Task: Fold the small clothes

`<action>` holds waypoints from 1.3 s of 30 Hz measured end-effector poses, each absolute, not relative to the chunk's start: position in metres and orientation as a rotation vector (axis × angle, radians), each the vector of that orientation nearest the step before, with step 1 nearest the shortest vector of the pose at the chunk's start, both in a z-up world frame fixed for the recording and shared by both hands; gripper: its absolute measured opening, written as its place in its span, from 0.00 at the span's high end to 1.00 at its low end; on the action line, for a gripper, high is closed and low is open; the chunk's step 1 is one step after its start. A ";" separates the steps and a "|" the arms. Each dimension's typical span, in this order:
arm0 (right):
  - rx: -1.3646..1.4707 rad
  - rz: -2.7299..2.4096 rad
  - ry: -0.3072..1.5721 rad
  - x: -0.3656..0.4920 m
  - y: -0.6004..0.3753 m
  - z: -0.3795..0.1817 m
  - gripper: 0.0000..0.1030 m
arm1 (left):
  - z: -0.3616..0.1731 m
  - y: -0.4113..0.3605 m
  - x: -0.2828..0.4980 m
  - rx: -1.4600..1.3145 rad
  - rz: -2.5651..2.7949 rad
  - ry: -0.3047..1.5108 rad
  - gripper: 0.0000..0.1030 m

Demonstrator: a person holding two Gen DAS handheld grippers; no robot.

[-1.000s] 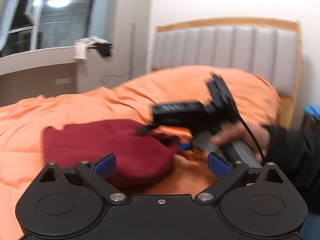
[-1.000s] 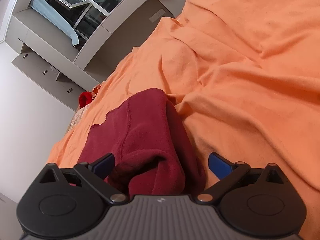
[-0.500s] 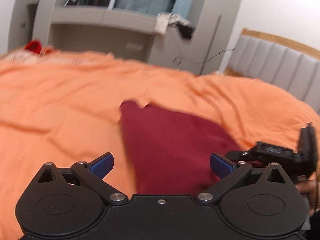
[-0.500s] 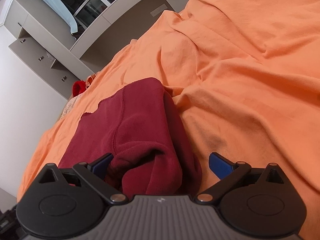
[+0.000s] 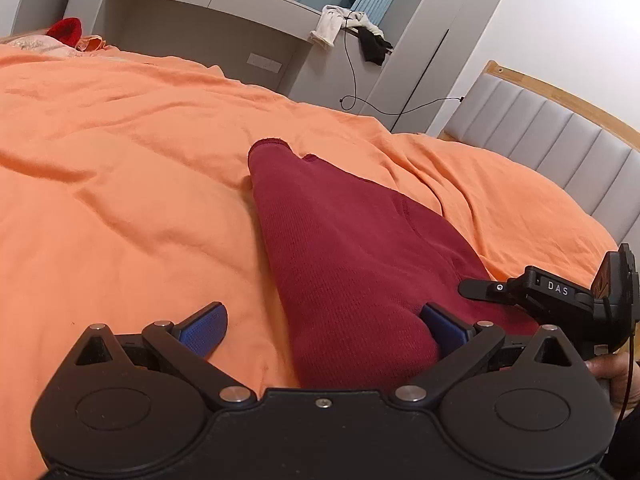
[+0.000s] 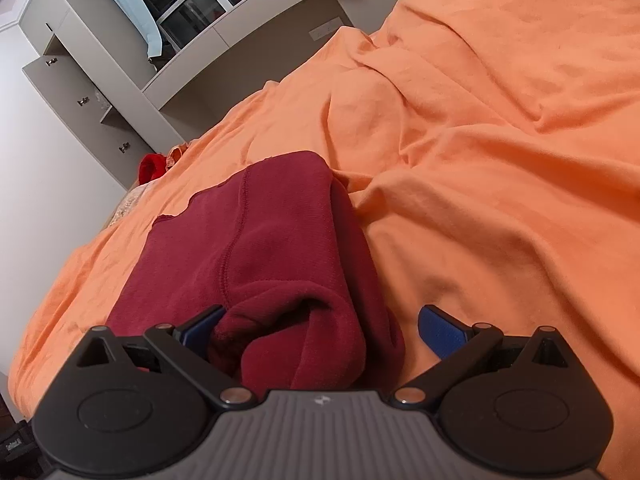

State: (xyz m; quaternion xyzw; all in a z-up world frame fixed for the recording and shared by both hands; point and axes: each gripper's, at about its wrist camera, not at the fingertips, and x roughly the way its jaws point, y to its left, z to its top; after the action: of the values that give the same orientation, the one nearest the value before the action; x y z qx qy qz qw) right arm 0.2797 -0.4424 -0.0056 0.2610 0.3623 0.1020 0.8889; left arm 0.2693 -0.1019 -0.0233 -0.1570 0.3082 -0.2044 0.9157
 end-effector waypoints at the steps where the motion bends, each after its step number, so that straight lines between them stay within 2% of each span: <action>1: 0.539 0.210 0.749 0.279 -0.442 -0.006 0.00 | -0.023 -0.101 0.268 -0.324 -0.422 0.634 0.00; 29: 0.534 0.207 0.723 0.277 -0.441 -0.007 0.00 | -0.025 -0.101 0.268 -0.325 -0.425 0.628 0.00; 39: 0.955 0.181 0.606 0.271 -0.491 -0.011 0.03 | -0.024 -0.100 0.268 -0.324 -0.423 0.619 0.00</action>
State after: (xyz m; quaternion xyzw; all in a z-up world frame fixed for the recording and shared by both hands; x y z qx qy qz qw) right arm 0.2706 -0.4911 -0.0106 0.4518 0.2865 0.0856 0.8405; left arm 0.2676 -0.1003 -0.0243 -0.1577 0.3010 -0.2055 0.9178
